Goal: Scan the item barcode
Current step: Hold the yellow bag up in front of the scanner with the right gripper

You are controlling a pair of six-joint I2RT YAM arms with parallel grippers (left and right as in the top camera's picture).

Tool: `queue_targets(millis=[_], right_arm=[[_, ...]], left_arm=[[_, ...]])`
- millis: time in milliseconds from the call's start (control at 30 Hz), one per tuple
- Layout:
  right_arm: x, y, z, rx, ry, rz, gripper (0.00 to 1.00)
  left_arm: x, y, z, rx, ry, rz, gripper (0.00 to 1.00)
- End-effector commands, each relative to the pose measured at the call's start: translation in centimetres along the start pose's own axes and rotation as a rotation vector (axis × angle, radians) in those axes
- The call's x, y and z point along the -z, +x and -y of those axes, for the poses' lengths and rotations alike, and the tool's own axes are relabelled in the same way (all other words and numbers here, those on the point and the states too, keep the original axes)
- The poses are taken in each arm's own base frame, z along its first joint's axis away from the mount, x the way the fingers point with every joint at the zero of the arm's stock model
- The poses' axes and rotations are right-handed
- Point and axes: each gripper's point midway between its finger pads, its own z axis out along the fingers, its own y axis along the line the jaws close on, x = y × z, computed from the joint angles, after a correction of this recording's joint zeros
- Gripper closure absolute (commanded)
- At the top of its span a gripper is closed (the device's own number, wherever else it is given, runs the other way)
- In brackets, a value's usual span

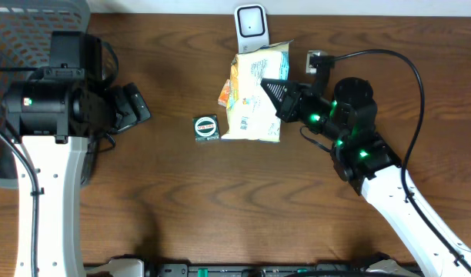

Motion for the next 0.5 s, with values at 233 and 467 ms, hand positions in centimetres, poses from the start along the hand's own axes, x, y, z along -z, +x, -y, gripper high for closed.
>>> queue_targets(millis=[233, 467], right_arm=[[0.13, 0.62, -0.29, 0.044, -0.010, -0.037, 0.99], [0.14, 0.88, -0.03, 0.051, 0.000, -0.047, 0.99]], left_arm=[[-0.16, -0.08, -0.27, 0.008, -0.012, -0.002, 0.02], [-0.16, -0.08, -0.27, 0.008, -0.012, -0.002, 0.02]])
